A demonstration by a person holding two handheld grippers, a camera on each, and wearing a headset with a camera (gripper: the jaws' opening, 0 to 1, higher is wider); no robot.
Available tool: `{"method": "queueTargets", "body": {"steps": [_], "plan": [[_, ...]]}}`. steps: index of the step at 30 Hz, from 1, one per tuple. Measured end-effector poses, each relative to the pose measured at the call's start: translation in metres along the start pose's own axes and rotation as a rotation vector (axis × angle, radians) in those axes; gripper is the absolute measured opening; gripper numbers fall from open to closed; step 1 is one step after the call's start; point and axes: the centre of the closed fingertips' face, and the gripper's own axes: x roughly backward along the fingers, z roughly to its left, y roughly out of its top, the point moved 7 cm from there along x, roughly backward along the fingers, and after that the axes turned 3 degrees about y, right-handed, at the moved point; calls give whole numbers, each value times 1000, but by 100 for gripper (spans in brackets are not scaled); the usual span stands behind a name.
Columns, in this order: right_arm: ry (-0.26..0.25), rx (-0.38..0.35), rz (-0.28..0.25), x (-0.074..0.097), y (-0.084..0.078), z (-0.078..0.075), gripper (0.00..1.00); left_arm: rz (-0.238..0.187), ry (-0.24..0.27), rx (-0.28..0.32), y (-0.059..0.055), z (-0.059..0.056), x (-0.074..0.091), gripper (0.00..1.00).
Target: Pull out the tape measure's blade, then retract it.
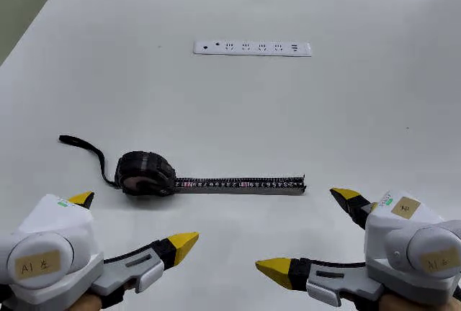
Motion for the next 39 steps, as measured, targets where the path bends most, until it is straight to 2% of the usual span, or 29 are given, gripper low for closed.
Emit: {"method": "queueTargets", "body": {"steps": [11, 18, 39], "plan": [[35, 34, 20, -4, 2, -17, 96, 2, 13, 8, 2, 2, -11, 99], [79, 70, 68, -9, -4, -23, 93, 5, 24, 19, 2, 6, -20, 99], [145, 176, 104, -15, -2, -52, 74, -3, 57, 46, 11, 13, -42, 99]]}}
